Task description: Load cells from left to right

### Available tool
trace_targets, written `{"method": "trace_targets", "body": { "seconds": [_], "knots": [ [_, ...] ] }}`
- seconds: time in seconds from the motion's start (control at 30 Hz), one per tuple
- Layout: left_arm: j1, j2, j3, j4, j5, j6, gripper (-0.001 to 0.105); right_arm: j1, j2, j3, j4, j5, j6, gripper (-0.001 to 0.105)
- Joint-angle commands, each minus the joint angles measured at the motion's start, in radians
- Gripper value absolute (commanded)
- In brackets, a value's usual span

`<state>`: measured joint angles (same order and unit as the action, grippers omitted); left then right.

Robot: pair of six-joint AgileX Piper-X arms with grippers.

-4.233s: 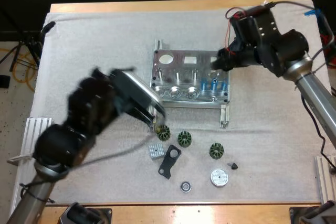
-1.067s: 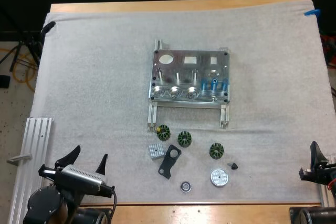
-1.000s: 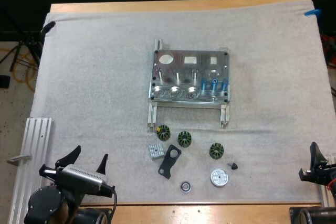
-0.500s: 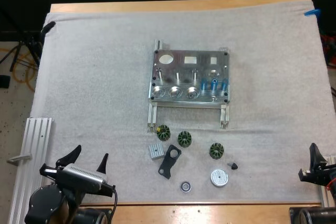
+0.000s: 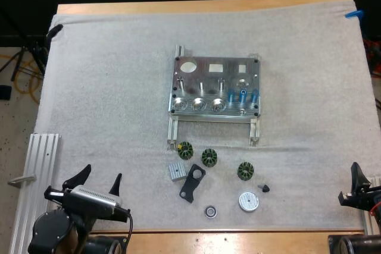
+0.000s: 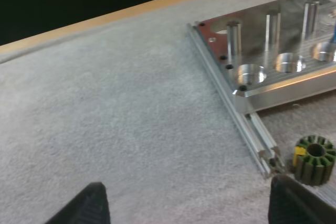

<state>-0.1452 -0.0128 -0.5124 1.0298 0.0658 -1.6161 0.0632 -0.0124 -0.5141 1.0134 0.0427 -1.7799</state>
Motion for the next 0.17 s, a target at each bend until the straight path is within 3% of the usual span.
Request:
{"method": "trace_targets", "body": {
  "seconds": [0.0, 0.13],
  "knots": [
    [0.018, -0.137, -0.002, -0.013, -0.002, -0.011, 0.063, -0.001, -0.040, -0.004, 0.000, -0.002, -0.010, 0.059],
    [0.083, -0.137, -0.002, -0.013, -0.002, -0.011, 0.063, -0.001, -0.040, -0.004, 0.000, -0.002, -0.010, 0.059]
  ]
}}
